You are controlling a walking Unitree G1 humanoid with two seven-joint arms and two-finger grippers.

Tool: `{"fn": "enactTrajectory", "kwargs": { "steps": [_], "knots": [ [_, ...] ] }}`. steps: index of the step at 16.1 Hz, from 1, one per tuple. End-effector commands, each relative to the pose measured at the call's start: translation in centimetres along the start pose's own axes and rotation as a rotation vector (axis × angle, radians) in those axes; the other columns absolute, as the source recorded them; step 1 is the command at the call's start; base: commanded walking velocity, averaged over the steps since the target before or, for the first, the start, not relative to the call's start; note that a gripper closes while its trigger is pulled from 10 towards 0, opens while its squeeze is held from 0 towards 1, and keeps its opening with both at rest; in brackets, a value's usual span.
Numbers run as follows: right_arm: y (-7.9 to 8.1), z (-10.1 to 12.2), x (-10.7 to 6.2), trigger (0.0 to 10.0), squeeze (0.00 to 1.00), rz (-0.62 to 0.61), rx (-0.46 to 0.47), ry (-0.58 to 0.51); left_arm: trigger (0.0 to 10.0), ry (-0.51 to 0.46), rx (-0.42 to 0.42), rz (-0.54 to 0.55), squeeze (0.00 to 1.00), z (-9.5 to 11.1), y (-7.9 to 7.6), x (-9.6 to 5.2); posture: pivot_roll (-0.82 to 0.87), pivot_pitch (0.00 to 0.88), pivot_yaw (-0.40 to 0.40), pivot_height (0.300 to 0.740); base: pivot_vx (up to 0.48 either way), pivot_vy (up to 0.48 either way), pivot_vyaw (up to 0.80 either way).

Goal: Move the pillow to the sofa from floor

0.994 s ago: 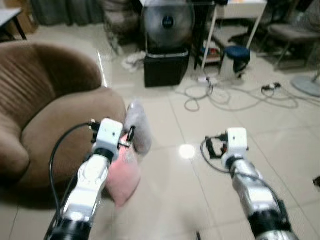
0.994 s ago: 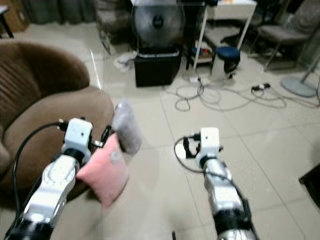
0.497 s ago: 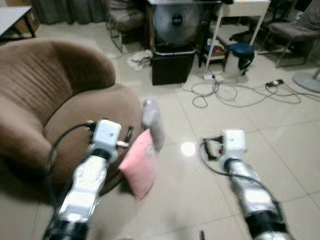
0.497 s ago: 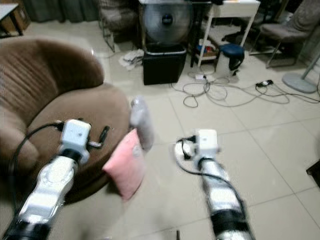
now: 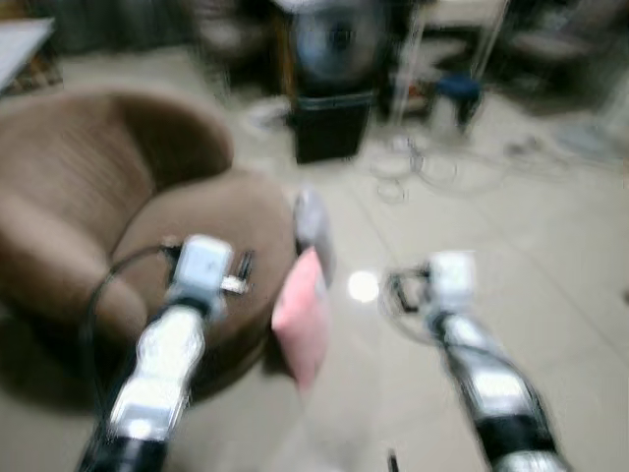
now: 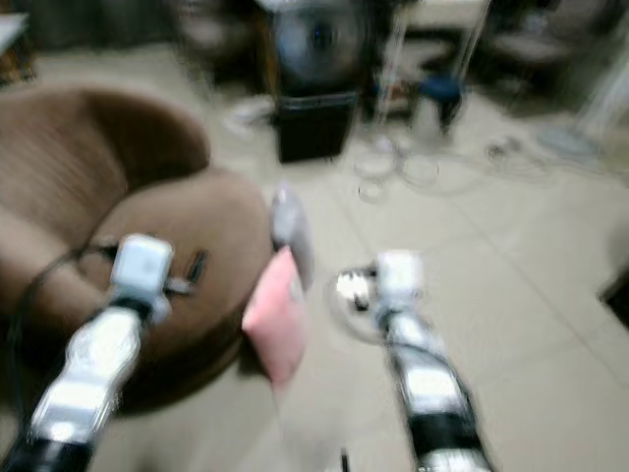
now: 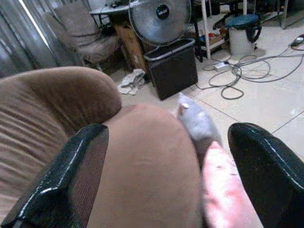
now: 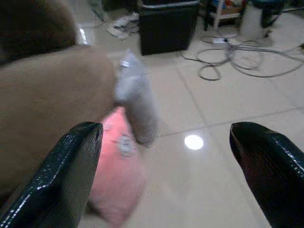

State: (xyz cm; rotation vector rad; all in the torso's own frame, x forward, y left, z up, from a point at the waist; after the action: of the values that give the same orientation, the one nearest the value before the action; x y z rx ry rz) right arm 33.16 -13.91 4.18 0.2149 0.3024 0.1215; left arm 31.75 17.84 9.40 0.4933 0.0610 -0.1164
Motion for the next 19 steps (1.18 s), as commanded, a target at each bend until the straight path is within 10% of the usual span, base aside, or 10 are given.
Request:
{"fn": "enactTrajectory", "kwargs": {
  "steps": [1,19],
  "knots": [
    [-1.6,0.7,-0.3,10.0,0.0,-0.043,0.001,-0.021,10.0,-0.023,-0.004,-0.023,0.0,0.9,-0.8,0.4,0.03,0.0,0.008,0.74,0.0,0.319,-0.8],
    [-1.7,1.1,-0.1,10.0,0.0,-0.037,-0.058,-0.029,10.0,-0.053,0.004,-0.031,0.0,0.3,-1.1,0.2,0.03,0.0,0.009,0.74,0.015,-0.129,-0.12]
  ]
}}
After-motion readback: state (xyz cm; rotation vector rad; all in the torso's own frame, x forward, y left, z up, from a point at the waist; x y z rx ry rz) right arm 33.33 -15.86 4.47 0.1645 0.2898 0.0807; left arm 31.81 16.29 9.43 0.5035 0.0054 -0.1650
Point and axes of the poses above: a point about 5 cm out from each wrist's last joint towards the gripper, its own x axis pointing out of the wrist towards the gripper, its own z axis along the axis of the wrist's last joint, y = z × x, the point moved 3 cm from there along x, pointing out of the wrist towards the gripper, and after that the axes turned 11 degrees about x, right-handed, at the moved point
